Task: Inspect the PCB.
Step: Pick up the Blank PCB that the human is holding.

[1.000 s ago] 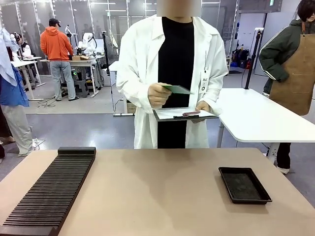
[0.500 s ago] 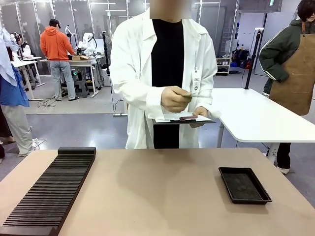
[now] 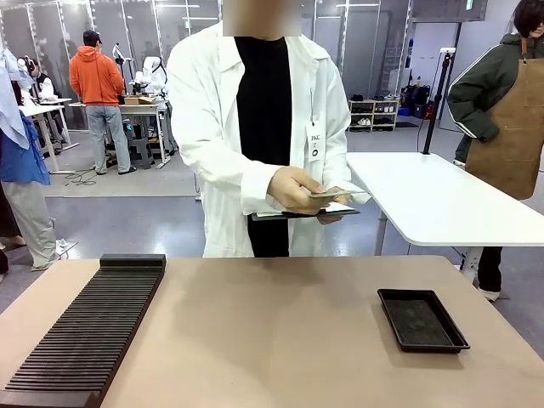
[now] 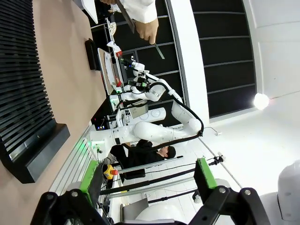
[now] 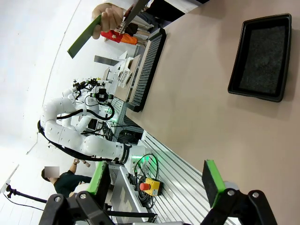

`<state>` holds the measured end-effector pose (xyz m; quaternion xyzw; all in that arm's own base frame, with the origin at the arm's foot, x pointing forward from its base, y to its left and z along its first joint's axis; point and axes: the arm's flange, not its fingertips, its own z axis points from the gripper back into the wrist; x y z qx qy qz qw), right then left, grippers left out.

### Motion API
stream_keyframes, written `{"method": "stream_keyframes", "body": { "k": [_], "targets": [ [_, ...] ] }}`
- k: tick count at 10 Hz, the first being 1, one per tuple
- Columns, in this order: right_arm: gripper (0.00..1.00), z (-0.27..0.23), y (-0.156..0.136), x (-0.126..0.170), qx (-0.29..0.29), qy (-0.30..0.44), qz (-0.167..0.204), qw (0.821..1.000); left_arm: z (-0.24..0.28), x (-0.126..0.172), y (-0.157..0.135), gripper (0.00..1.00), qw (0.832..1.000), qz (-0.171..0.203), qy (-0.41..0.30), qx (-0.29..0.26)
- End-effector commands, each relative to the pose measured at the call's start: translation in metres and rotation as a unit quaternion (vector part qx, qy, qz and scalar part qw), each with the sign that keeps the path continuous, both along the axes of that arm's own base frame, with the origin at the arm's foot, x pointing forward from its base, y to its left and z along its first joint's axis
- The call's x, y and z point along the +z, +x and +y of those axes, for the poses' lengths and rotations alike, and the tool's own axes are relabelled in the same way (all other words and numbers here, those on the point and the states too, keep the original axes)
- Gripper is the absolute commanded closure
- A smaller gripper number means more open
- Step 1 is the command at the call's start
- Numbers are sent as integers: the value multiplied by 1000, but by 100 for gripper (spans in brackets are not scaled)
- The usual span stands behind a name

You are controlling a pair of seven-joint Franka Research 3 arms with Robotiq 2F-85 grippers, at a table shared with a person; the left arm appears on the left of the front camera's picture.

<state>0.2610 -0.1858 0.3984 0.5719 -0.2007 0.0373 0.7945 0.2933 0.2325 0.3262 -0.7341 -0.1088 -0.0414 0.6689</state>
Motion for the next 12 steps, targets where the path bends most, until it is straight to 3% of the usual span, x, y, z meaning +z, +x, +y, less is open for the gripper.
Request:
{"method": "stream_keyframes", "body": {
  "k": [1,5,6,8,12],
  "targets": [
    [0,0,1,2,1,4,-13,1000,3,5,2,0,1000,5,5,-1],
    [0,0,0,0,0,0,0,1000,3,5,2,0,1000,5,5,-1],
    [0,11,-1,23,18,-22,26,999,3,5,2,0,1000,5,5,-1],
    [0,32,17,63,14,37,118,992,3,5,2,0,1000,5,5,-1],
    [0,97,60,115,12,60,228,972,3,5,2,0,1000,5,5,-1]
  ]
}}
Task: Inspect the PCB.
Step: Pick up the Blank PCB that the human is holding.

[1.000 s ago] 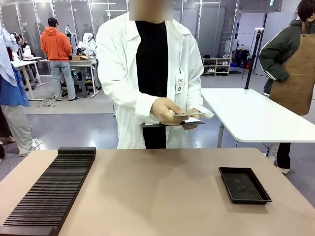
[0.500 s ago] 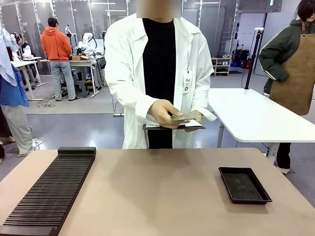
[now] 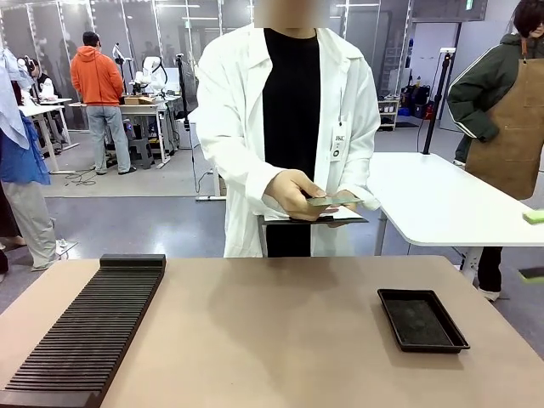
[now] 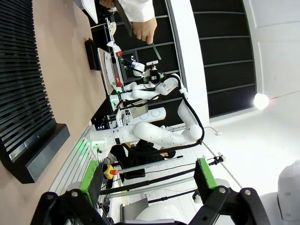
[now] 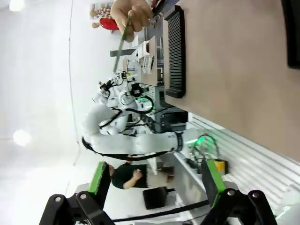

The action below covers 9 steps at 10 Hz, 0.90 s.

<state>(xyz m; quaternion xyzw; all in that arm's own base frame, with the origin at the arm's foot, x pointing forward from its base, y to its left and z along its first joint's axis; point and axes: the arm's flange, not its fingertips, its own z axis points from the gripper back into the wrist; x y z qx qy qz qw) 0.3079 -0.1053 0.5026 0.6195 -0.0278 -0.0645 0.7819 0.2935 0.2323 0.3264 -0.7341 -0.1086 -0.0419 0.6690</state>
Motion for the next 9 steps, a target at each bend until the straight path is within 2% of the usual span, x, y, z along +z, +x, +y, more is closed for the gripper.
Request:
{"method": "stream_keyframes", "body": {
  "k": [1,4,9],
  "targets": [
    [0,34,26,17,-19,7,57,998,3,4,2,0,1000,6,5,0],
    [0,87,60,23,-34,9,110,993,3,4,2,0,1000,6,5,0],
    [0,167,101,15,-7,51,133,990,3,4,2,0,1000,6,5,0]
  ]
}}
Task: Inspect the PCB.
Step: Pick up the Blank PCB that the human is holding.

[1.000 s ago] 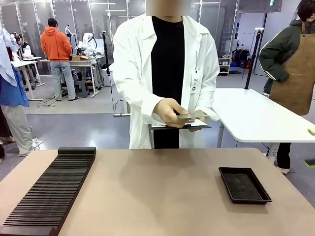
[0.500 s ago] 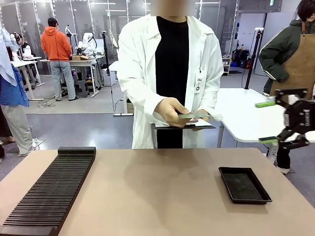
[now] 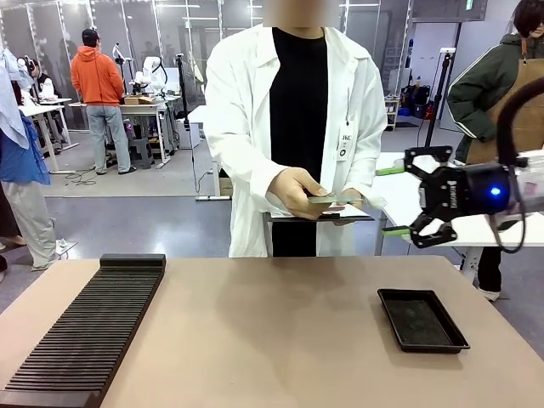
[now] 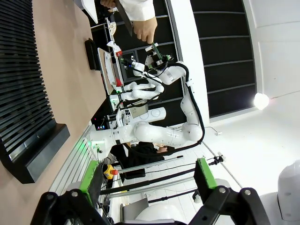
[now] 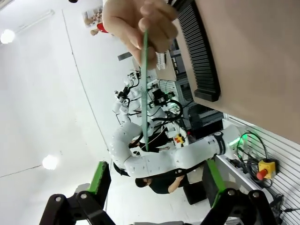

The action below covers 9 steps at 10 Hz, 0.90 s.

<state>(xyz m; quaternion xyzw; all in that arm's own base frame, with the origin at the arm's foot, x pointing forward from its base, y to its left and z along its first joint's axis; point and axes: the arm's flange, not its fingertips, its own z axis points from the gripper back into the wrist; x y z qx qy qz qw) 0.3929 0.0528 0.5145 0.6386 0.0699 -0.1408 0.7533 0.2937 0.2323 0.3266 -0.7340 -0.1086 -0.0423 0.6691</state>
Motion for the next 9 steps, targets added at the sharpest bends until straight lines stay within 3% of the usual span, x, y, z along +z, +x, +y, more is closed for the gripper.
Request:
{"method": "stream_keyframes", "body": {
  "k": [1,6,7,8,9],
  "targets": [
    [0,21,21,2,1,17,12,1000,3,4,2,0,1000,6,5,0],
    [0,61,36,-11,15,46,16,999,3,4,2,0,1000,6,5,0],
    [38,62,37,-14,15,44,16,999,3,4,2,0,1000,6,5,0],
    [58,62,36,-18,16,50,19,998,3,4,2,0,1000,6,5,0],
    [96,63,35,-19,17,55,18,998,3,4,2,0,1000,6,5,0]
  ]
}}
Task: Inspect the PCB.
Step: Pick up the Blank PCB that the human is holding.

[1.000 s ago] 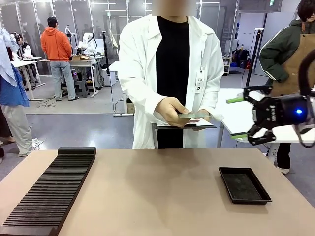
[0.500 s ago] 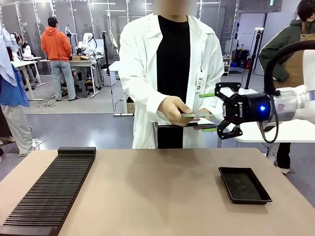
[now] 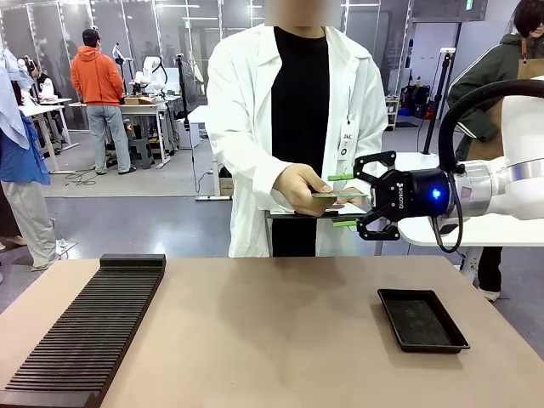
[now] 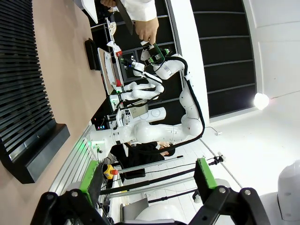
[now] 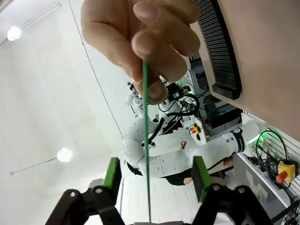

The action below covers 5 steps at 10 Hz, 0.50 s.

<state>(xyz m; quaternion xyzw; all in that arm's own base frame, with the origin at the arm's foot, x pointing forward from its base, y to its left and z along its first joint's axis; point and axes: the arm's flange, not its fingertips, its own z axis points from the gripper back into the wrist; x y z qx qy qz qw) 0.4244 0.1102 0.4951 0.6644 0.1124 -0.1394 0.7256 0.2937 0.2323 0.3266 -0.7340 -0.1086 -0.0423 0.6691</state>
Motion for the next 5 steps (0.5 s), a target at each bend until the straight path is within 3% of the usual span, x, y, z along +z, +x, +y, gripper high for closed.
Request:
{"method": "stream_keyframes", "body": {
  "k": [1,3,4,5],
  "targets": [
    [100,7,3,0,-7,16,-13,1000,3,4,2,0,1000,6,5,0],
    [100,8,4,-2,-14,23,-9,1000,3,4,2,0,1000,6,5,0],
    [95,9,4,-3,-14,24,-7,1000,3,4,2,0,1000,6,5,0],
    [100,10,5,-5,-13,25,-5,1000,3,4,2,0,1000,6,5,0]
  ]
}}
